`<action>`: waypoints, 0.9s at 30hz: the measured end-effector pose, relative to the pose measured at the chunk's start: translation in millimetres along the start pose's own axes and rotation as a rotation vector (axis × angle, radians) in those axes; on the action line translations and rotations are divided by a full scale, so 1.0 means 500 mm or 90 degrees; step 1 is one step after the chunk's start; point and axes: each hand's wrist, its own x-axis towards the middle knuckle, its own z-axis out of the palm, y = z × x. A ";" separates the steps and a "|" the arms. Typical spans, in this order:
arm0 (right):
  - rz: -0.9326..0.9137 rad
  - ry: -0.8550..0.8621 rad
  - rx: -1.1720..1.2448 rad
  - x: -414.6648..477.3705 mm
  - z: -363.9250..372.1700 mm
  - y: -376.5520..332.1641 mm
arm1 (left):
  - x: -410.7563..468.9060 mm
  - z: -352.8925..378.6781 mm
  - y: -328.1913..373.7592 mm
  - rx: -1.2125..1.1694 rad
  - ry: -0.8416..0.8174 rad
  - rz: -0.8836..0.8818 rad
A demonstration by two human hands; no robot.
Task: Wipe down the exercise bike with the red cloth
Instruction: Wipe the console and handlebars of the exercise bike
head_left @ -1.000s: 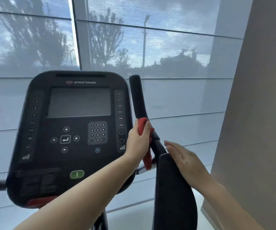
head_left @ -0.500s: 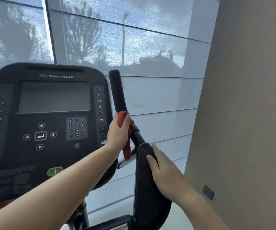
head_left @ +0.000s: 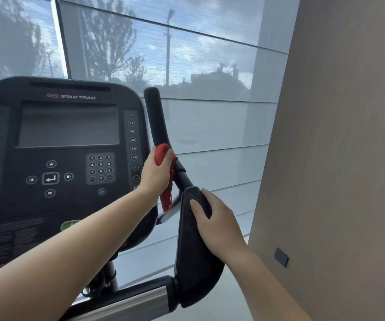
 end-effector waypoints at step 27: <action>0.080 -0.005 -0.186 0.023 0.022 -0.044 | 0.054 -0.025 -0.002 0.062 -0.041 0.080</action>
